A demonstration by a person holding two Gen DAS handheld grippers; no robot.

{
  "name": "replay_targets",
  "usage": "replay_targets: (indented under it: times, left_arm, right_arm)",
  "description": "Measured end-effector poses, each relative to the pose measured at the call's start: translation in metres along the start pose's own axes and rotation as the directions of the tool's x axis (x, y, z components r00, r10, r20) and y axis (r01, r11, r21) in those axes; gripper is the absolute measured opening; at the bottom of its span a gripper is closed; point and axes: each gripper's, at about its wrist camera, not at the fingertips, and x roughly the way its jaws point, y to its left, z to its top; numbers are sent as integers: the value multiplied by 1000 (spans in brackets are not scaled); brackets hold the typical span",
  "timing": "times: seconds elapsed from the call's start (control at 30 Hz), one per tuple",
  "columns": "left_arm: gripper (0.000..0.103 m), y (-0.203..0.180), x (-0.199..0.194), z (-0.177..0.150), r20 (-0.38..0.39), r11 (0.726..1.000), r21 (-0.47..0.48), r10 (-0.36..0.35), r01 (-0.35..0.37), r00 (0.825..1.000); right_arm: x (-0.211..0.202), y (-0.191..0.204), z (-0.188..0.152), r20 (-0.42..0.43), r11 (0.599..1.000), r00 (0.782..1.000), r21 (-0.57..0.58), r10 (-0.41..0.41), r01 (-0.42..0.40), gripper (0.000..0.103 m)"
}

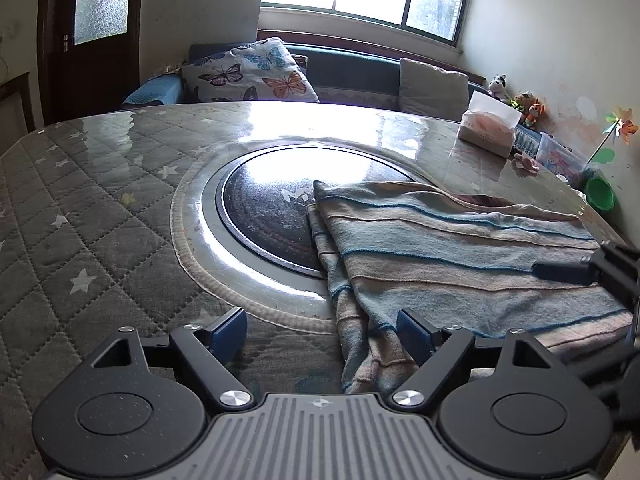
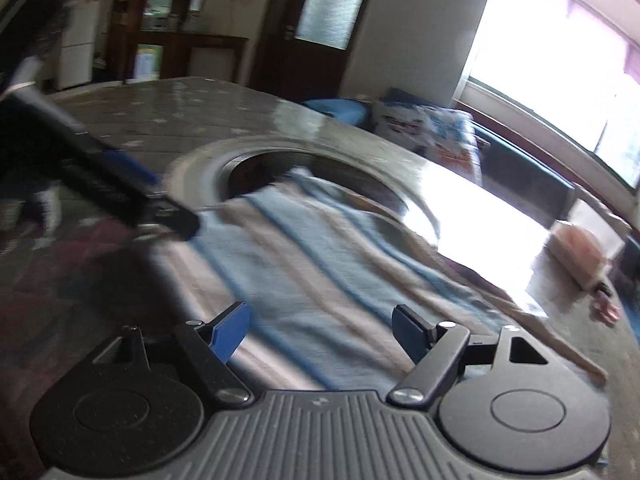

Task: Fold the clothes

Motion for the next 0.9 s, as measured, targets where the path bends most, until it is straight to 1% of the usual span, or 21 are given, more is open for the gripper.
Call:
replay_targets:
  times: [0.03,0.13,0.27,0.4,0.73,0.9]
  left_arm:
    - [87,-1,-2,-1,2,1000,5,-3,3,1000]
    - [88,-5,-6,-4,7,1000,18,-12,12,1000]
    - [91,-15,-10,-9,17,998,56,-16,15,1000]
    - [91,-19,-7,-14,8,996,84,3,-3,1000]
    - [91,-16,-5,-18,3,996,86,17,-17,1000]
    - [91,-16,-5,-18,3,996,90,19,-19,1000]
  right_arm:
    - [-2,8,-1,14,1000,1000,-19,8,-8,81]
    - [-3,18,-1,42,998,999,-54,-20,23,81]
    - [-7,19,-3,45,999,999,-28,20,-19,81]
    - [-17,11,-8,53,1000,999,22,8,-9,81]
    - [-33,-18,-36,-8,988,994,114,-106,106,81]
    - [-48,-34,-52,-39,971,983,150,-182,185,81]
